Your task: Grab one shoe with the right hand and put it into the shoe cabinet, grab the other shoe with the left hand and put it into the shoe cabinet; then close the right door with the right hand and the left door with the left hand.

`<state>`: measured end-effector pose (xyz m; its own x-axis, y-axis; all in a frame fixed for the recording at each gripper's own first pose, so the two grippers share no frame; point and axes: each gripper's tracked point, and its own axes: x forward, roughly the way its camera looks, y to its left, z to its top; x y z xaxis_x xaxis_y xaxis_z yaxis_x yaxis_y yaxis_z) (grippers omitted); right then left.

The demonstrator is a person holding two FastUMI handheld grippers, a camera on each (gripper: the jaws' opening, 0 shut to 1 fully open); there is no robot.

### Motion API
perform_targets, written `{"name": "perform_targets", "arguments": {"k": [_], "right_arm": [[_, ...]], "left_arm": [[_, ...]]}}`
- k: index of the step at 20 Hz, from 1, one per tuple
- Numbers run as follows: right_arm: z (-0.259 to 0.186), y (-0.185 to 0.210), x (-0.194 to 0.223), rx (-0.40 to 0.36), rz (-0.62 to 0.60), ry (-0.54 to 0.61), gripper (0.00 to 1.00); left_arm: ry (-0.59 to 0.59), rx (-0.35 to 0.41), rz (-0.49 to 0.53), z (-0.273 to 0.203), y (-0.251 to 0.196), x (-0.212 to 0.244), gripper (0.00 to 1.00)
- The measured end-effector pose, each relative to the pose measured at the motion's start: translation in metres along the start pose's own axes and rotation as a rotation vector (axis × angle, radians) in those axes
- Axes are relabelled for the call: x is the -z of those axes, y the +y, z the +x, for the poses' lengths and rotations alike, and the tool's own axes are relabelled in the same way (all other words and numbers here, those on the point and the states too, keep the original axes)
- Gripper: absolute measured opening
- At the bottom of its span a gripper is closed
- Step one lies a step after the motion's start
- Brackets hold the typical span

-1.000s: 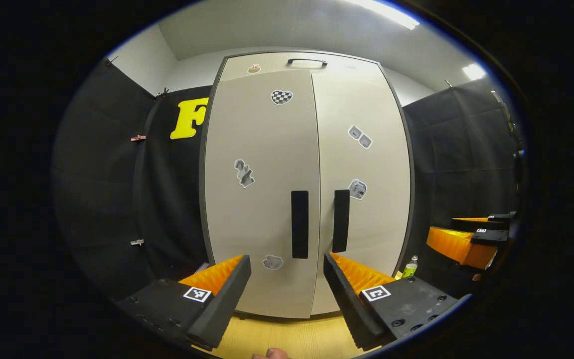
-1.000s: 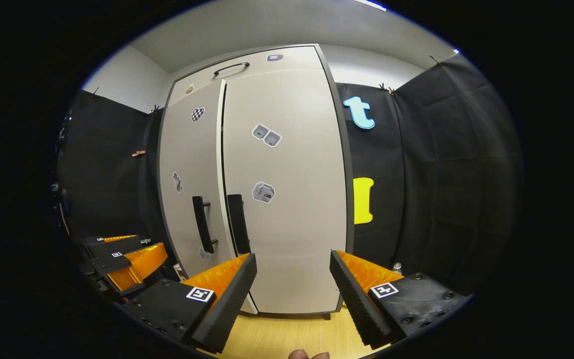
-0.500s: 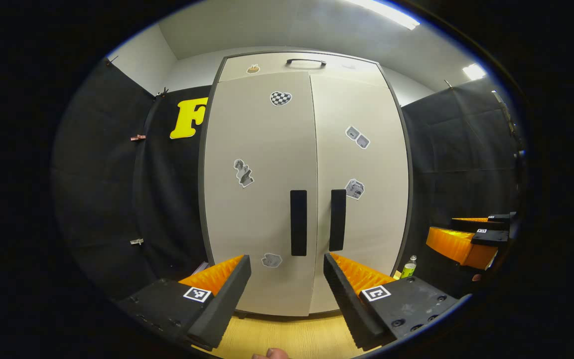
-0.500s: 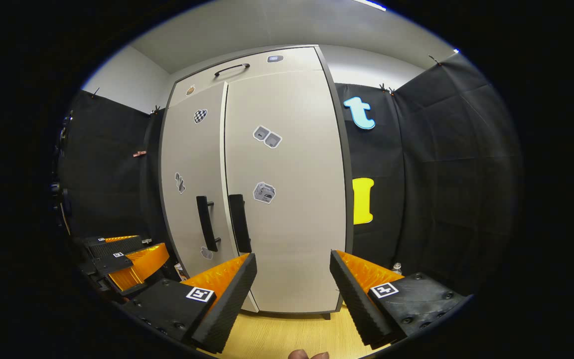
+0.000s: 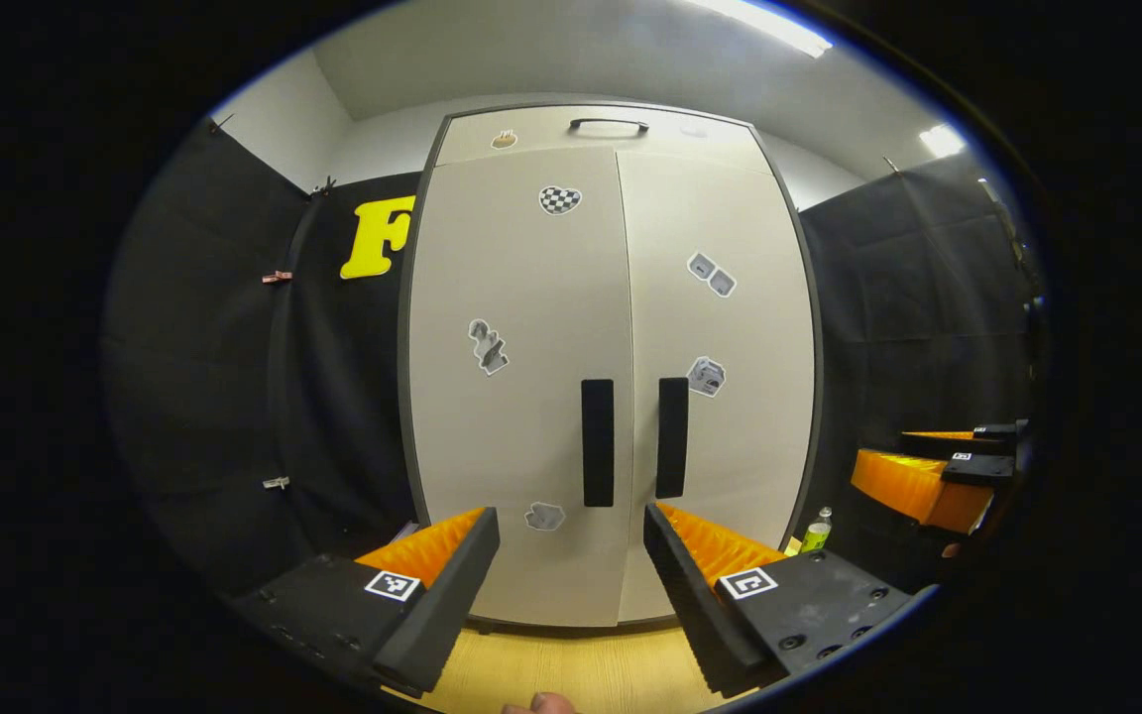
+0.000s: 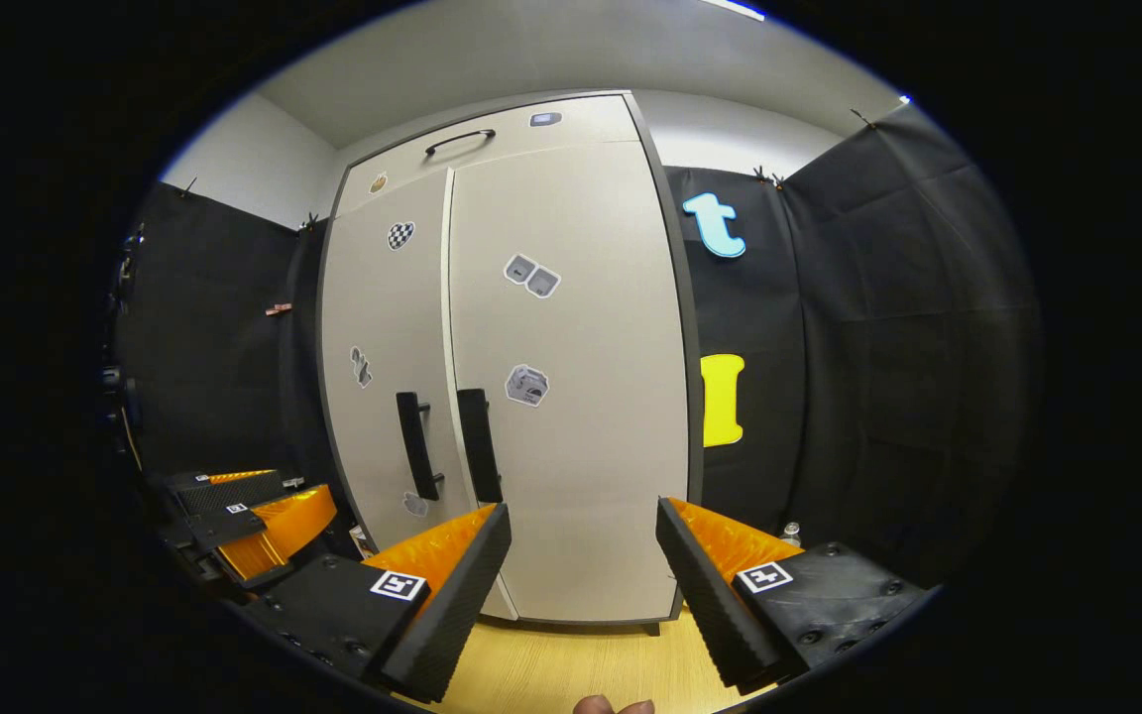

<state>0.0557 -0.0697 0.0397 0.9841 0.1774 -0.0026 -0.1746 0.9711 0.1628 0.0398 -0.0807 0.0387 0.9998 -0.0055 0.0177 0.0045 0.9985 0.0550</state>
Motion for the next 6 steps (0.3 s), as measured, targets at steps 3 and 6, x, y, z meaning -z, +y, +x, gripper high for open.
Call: {"name": "perform_targets", "arguments": {"k": [3,6], "right_arm": [[-0.0012,0.0008,-0.0011,-0.001,0.002,-0.002,0.98],[-0.0026,0.0019,-0.0018,-0.004,0.001,-0.004,0.98]], "left_arm": [[0.002,0.000,0.004,-0.0015,-0.0006,0.0003,0.94],[0.001,-0.001,0.002,-0.0029,-0.0003,-0.0002,0.94]]}}
